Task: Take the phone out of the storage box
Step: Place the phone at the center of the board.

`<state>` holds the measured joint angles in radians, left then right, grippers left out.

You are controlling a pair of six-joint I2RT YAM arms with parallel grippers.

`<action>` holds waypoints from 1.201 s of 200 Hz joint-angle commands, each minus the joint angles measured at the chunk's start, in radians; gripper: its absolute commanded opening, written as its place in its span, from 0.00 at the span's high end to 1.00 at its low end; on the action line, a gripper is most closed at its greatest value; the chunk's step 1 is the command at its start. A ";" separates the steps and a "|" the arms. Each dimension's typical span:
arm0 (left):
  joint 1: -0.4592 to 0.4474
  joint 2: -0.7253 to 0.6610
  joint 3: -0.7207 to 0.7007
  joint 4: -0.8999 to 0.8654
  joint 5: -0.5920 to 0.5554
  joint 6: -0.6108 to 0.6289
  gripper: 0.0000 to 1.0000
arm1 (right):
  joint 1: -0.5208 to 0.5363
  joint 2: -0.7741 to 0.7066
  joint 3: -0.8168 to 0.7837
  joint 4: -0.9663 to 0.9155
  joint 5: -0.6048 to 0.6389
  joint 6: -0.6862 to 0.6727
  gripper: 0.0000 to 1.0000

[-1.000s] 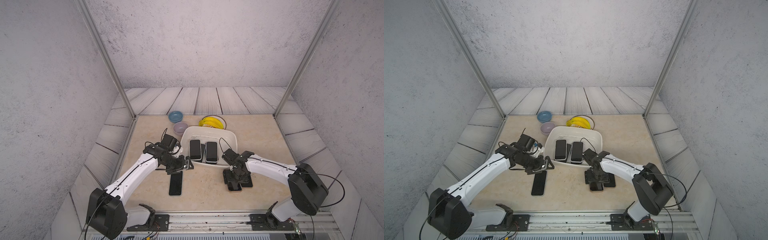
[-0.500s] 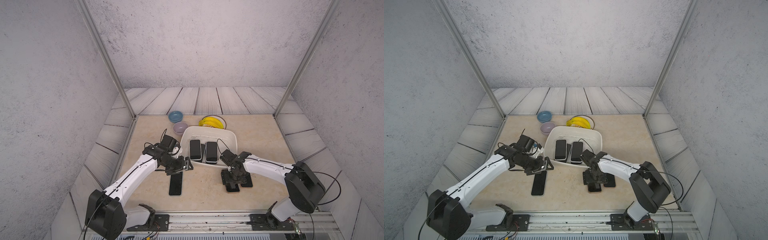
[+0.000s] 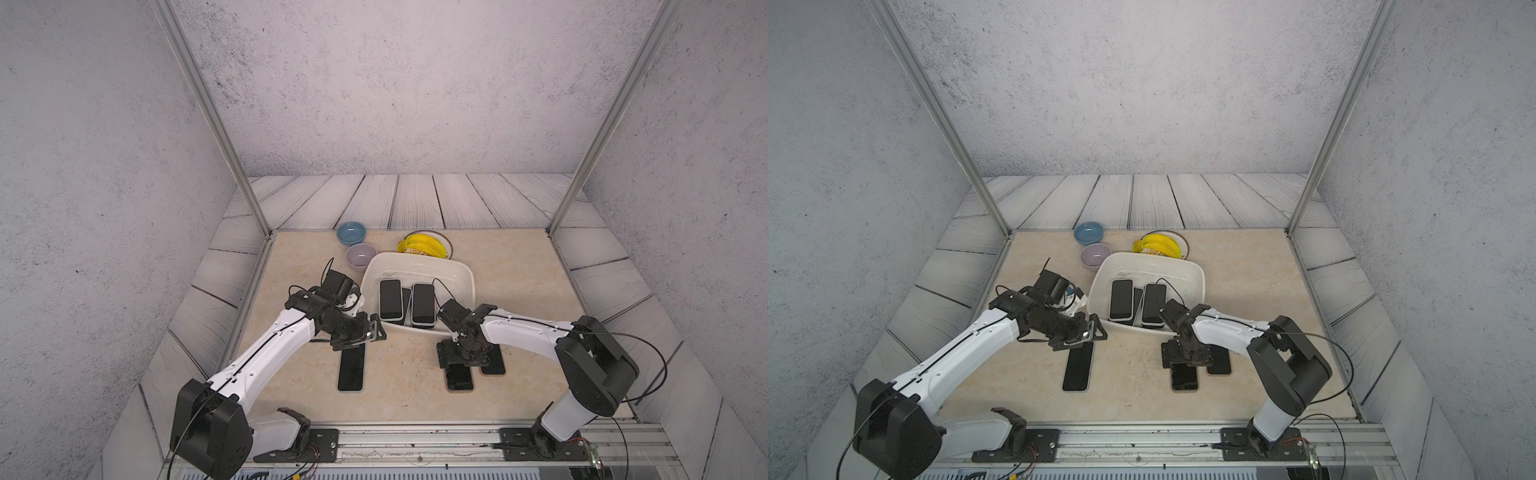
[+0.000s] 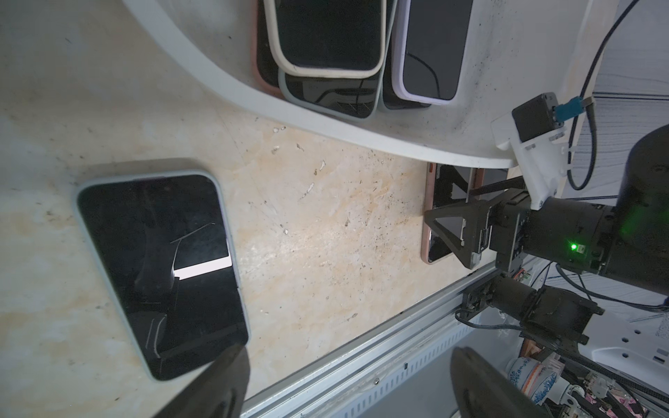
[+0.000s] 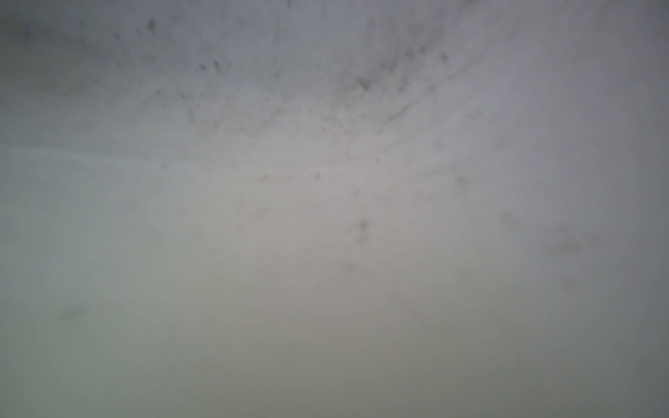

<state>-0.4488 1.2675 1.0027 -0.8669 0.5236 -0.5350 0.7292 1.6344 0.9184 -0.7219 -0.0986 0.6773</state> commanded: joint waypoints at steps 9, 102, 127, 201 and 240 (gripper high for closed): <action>0.005 0.001 -0.006 -0.003 -0.006 0.000 0.07 | -0.001 -0.018 -0.042 -0.141 -0.021 0.022 0.05; 0.012 0.016 0.046 -0.017 -0.029 0.012 0.07 | -0.010 -0.418 0.275 -0.436 0.163 -0.057 0.00; 0.012 0.020 0.072 -0.020 -0.036 0.015 0.07 | -0.033 -0.320 0.401 -0.421 0.133 -0.086 0.00; -0.003 0.174 0.337 -0.119 -0.235 0.142 0.08 | -0.065 -0.040 0.662 -0.411 0.027 -0.087 0.00; -0.029 0.421 0.579 -0.204 -0.272 0.195 0.08 | -0.143 -0.090 0.621 -0.363 -0.035 -0.068 0.00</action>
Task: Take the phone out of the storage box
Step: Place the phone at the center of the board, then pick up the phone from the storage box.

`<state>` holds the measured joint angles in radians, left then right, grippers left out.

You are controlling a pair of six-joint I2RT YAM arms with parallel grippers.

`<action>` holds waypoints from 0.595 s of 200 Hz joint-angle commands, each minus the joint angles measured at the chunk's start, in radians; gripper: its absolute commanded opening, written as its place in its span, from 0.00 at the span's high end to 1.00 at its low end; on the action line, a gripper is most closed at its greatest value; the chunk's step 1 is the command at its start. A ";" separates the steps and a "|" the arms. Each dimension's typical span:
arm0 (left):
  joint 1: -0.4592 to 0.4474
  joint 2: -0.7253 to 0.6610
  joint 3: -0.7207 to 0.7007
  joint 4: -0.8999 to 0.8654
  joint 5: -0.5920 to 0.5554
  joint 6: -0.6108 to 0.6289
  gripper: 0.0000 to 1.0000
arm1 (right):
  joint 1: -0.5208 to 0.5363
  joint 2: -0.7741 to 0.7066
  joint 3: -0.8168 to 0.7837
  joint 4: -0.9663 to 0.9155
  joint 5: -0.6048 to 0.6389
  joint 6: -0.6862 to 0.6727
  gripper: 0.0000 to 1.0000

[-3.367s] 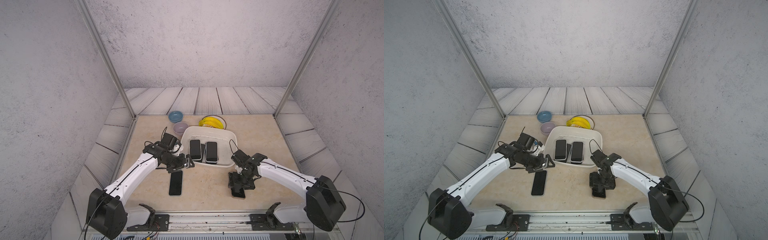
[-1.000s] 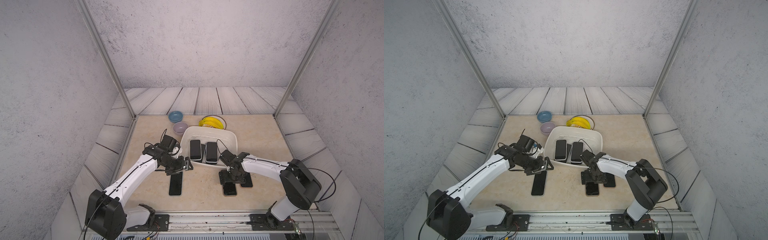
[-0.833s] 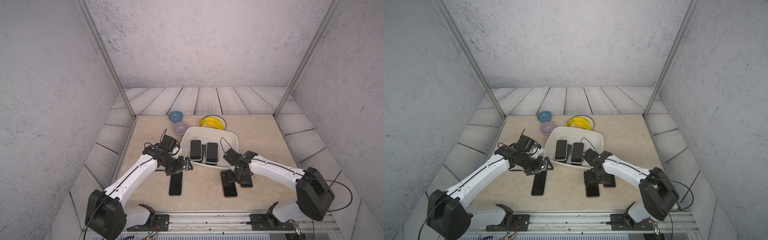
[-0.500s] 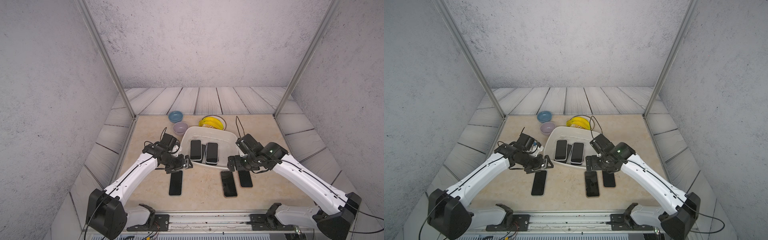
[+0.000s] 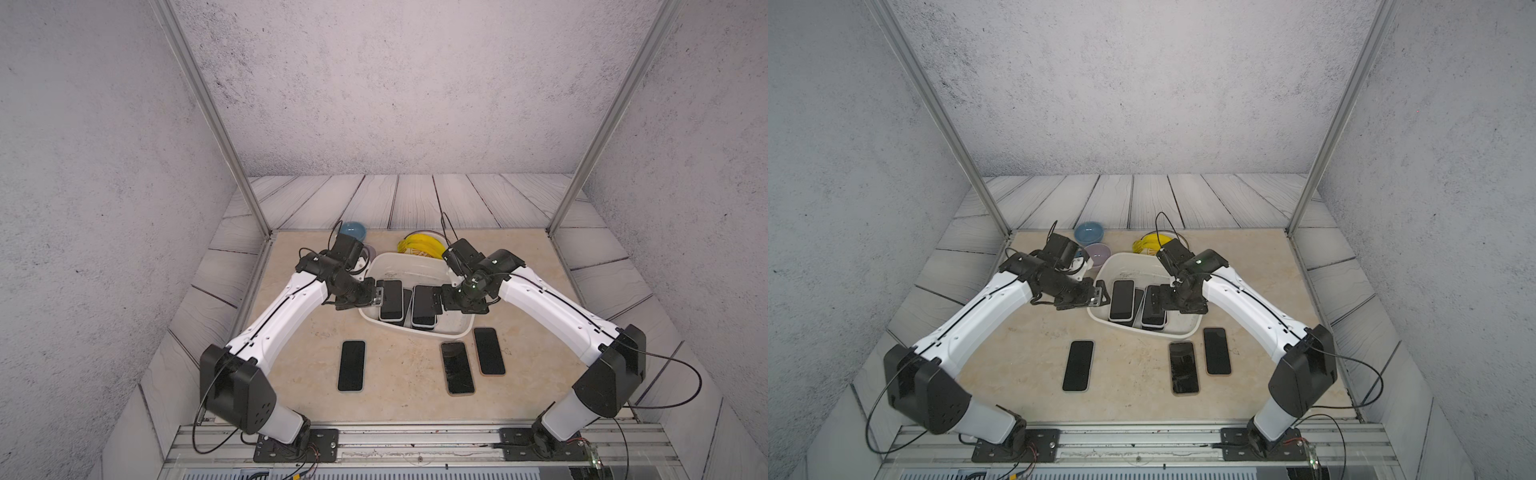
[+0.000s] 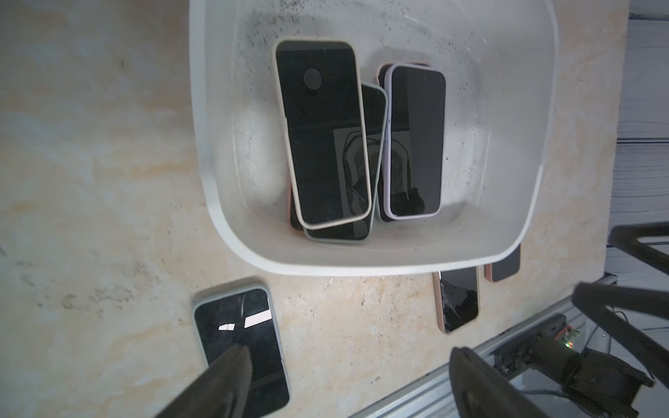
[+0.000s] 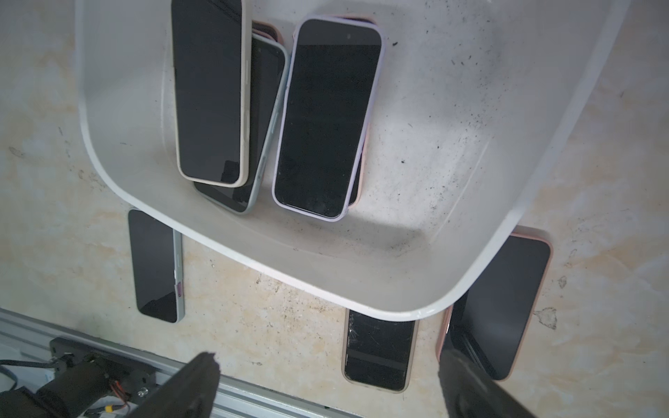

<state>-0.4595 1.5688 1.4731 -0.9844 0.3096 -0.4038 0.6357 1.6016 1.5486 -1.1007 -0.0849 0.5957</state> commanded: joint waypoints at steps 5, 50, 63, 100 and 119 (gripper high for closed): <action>-0.022 0.145 0.138 -0.098 -0.066 0.069 0.08 | -0.061 -0.066 -0.020 0.021 -0.057 0.014 0.00; -0.090 0.378 0.324 -0.166 -0.164 0.126 0.08 | -0.141 -0.144 -0.129 0.066 -0.113 -0.001 0.00; -0.110 0.431 0.367 -0.180 -0.195 0.137 0.07 | -0.162 -0.164 -0.159 0.078 -0.127 -0.008 0.00; -0.119 0.528 0.432 -0.186 -0.214 0.138 0.04 | -0.194 -0.187 -0.196 0.101 -0.136 -0.038 0.00; -0.119 0.565 0.455 -0.191 -0.230 0.144 0.01 | -0.205 -0.183 -0.194 0.099 -0.146 -0.051 0.00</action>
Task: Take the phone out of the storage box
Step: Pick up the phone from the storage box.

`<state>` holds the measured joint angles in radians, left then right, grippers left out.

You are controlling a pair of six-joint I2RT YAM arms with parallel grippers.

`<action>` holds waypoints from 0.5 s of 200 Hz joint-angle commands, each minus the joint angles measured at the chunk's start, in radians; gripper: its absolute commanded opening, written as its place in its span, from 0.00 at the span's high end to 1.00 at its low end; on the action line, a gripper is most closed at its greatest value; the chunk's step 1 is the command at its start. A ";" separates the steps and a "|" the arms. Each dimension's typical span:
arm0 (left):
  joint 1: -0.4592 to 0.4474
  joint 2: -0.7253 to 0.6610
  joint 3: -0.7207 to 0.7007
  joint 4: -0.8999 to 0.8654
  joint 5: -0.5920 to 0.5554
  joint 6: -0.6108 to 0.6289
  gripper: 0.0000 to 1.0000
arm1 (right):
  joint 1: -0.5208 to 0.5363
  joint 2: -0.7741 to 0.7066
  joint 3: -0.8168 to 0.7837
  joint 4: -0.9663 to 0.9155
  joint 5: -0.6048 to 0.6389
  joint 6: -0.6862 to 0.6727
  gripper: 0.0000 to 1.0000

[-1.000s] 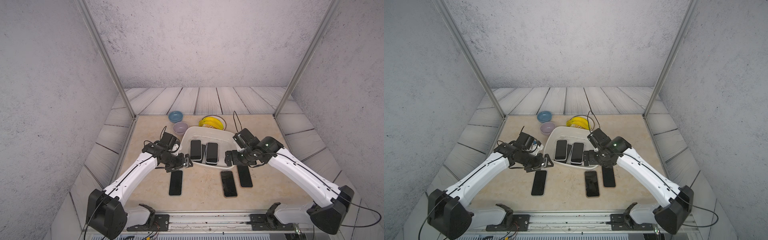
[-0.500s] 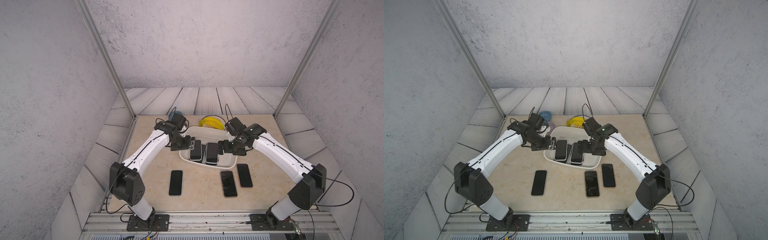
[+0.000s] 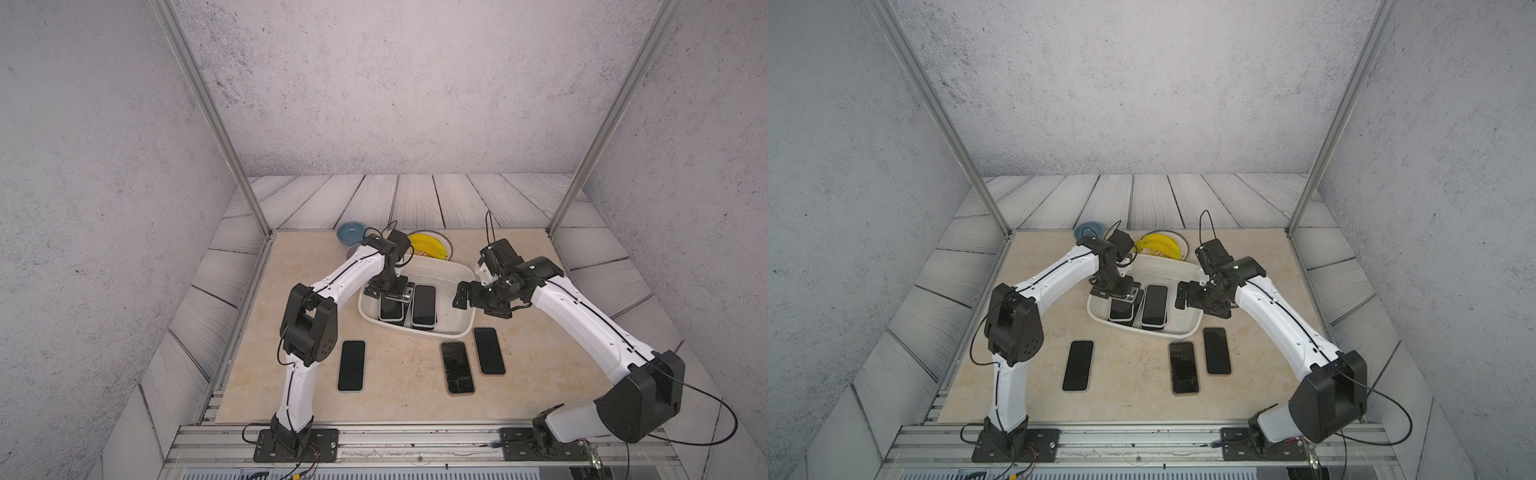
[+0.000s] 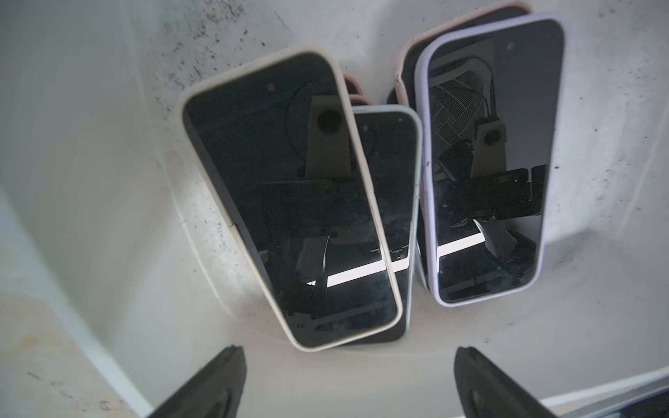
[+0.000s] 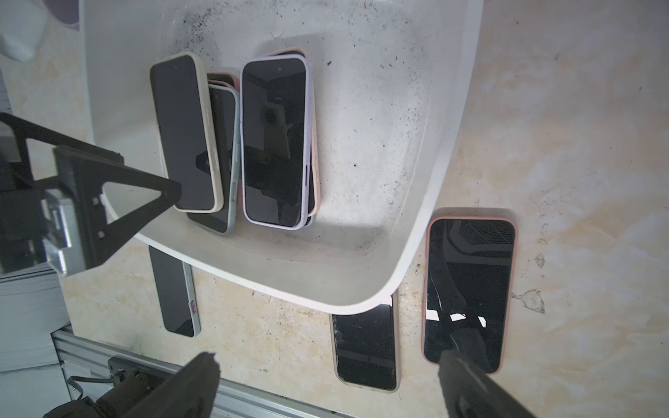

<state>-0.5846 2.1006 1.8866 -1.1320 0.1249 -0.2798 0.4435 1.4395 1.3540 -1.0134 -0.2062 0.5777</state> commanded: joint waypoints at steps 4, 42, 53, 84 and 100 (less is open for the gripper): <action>0.006 0.042 0.048 -0.047 -0.049 0.021 0.01 | -0.016 -0.019 0.000 0.012 -0.027 -0.034 0.00; 0.006 0.066 0.067 -0.040 -0.080 0.022 0.01 | -0.036 0.013 0.013 0.008 -0.056 -0.056 0.00; 0.006 0.077 0.072 -0.037 -0.077 0.019 0.01 | -0.040 0.026 0.022 0.004 -0.062 -0.062 0.00; 0.006 0.099 0.071 -0.027 -0.059 0.009 0.01 | -0.044 0.039 0.028 0.007 -0.072 -0.062 0.00; 0.006 0.104 0.068 -0.016 -0.055 -0.002 0.01 | -0.043 0.042 0.025 0.006 -0.074 -0.062 0.00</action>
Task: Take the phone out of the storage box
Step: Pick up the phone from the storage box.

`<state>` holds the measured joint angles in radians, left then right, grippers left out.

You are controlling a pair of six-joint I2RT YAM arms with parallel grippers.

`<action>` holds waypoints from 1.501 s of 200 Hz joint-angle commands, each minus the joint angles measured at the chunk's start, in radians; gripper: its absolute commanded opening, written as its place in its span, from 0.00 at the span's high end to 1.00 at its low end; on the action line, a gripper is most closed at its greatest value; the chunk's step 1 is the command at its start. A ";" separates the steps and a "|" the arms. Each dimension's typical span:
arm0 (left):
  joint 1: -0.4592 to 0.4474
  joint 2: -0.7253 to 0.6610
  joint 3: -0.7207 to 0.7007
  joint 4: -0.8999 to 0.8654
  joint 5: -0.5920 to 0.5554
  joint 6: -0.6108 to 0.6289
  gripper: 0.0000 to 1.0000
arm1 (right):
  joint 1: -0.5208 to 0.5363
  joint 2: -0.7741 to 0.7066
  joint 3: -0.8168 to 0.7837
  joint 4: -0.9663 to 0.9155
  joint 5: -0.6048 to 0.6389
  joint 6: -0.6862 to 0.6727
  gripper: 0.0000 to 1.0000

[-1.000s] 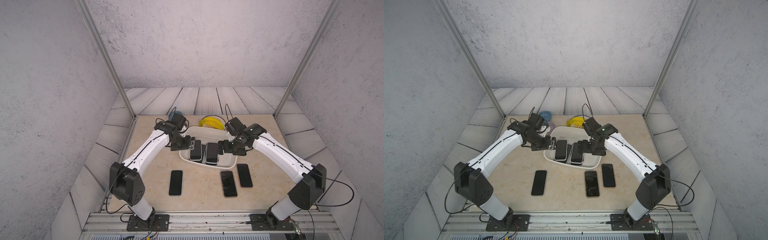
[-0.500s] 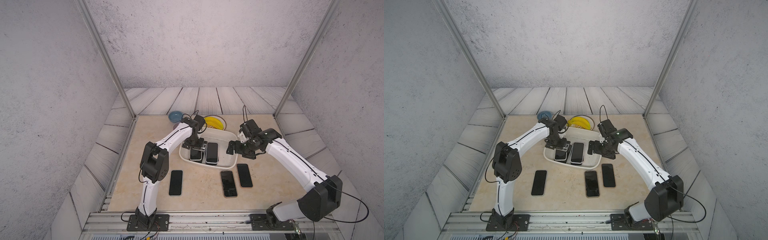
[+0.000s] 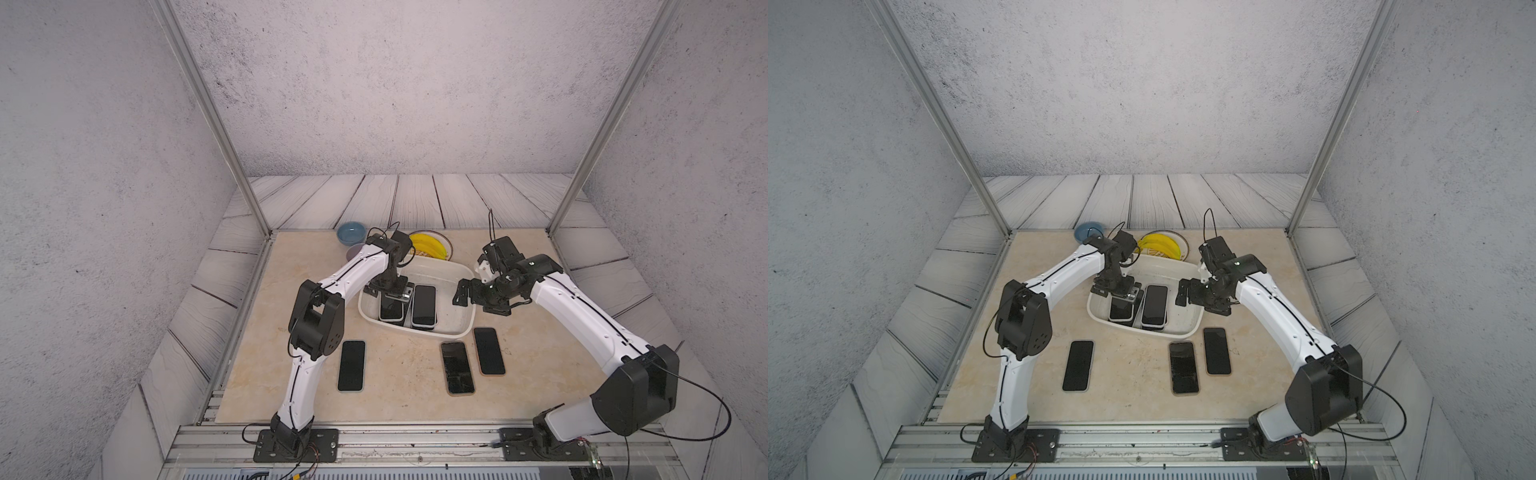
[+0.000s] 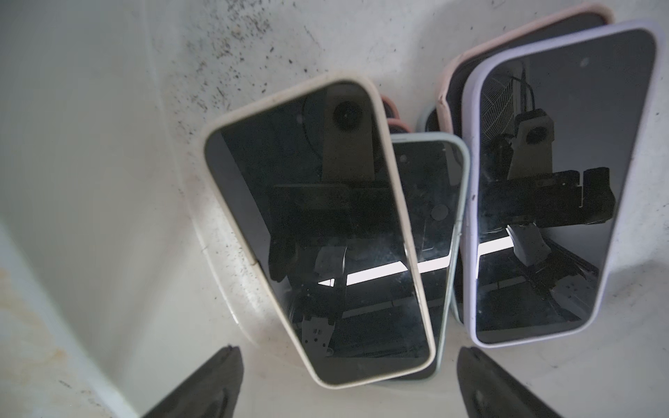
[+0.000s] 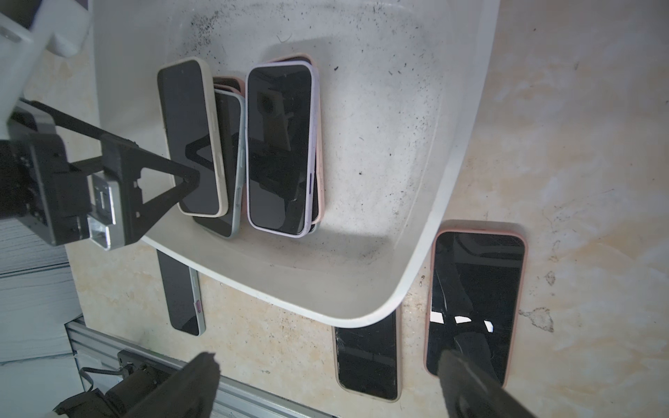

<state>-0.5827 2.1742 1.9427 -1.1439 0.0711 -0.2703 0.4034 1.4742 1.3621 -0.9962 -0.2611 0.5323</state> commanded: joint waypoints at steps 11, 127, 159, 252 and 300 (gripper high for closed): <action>0.006 0.035 0.012 -0.001 0.002 -0.016 0.02 | -0.005 0.008 0.012 -0.010 -0.021 -0.016 0.00; 0.011 0.094 0.014 0.037 -0.001 -0.085 0.01 | -0.005 0.005 0.003 -0.027 -0.040 -0.020 0.00; 0.020 0.103 0.013 0.039 -0.008 -0.093 0.06 | -0.005 0.012 0.006 -0.029 -0.040 -0.022 0.00; 0.044 0.096 0.014 0.016 0.017 -0.069 0.23 | -0.005 0.017 0.011 -0.023 -0.047 -0.012 0.00; 0.050 0.021 0.025 0.007 0.049 -0.064 0.23 | -0.005 0.020 0.018 -0.010 -0.055 -0.008 0.00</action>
<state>-0.5419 2.2608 1.9461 -1.1027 0.1032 -0.3443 0.4023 1.4830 1.3621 -0.9974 -0.3016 0.5232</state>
